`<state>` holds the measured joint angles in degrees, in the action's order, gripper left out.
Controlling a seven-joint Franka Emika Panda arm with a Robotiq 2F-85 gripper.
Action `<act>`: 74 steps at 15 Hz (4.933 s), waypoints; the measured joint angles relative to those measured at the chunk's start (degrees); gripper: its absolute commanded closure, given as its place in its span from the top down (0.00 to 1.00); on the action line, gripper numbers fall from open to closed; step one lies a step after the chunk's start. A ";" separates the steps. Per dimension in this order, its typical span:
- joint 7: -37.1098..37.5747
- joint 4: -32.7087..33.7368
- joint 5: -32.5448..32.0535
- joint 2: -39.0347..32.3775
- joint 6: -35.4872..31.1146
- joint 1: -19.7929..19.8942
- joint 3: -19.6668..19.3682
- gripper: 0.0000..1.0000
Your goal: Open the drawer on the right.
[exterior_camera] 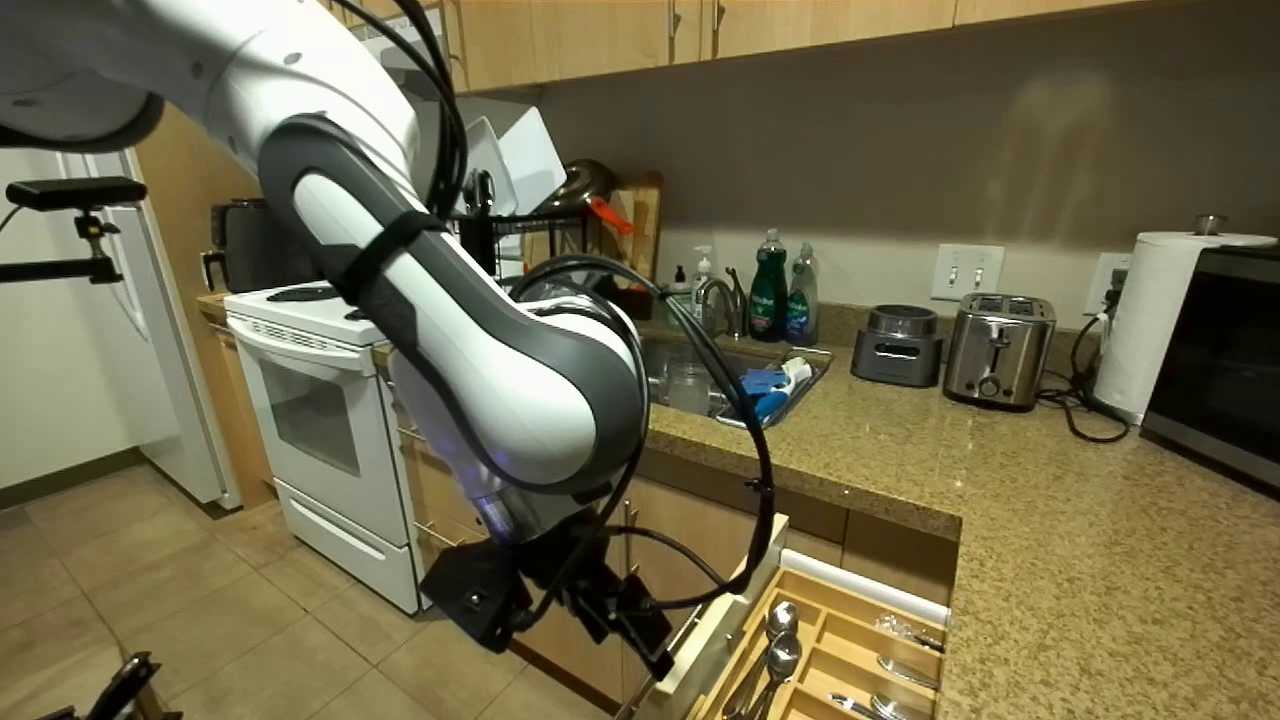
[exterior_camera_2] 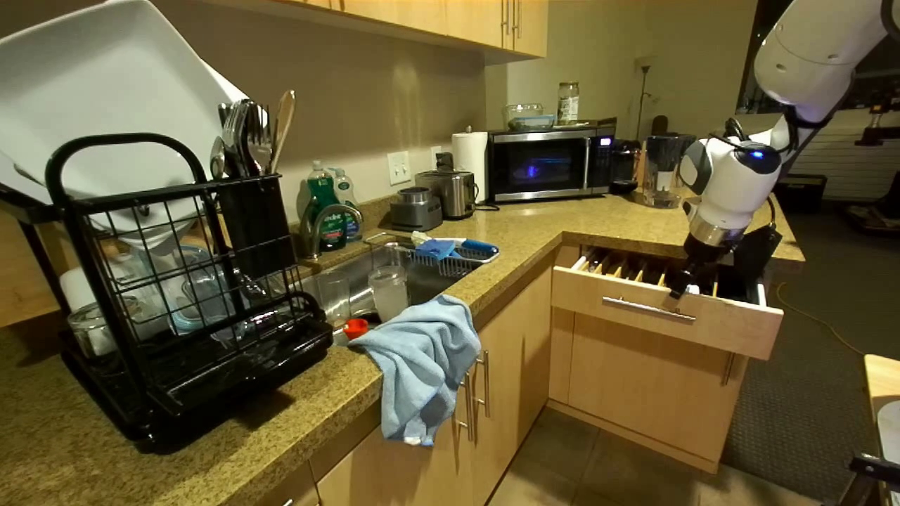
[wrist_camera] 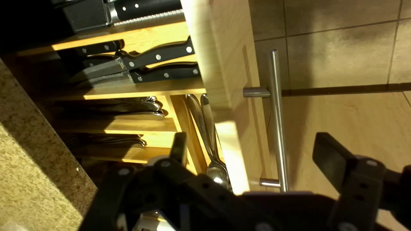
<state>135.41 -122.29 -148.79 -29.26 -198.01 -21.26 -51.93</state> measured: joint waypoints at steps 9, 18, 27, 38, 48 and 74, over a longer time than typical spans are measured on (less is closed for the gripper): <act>0.00 0.08 0.00 -0.38 0.10 5.98 6.72 1.00; -0.03 3.39 0.00 -0.74 0.21 21.09 17.26 1.00; -0.95 4.78 -0.05 -0.68 0.13 40.22 38.03 1.00; -1.73 -0.14 -0.05 2.91 0.05 44.57 46.26 1.00; -2.46 -4.73 -0.07 7.54 -0.19 46.87 54.42 1.00; -4.88 -2.86 -0.07 6.84 0.19 46.11 49.69 1.00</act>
<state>130.53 -125.15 -148.87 -22.42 -197.82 24.86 -2.24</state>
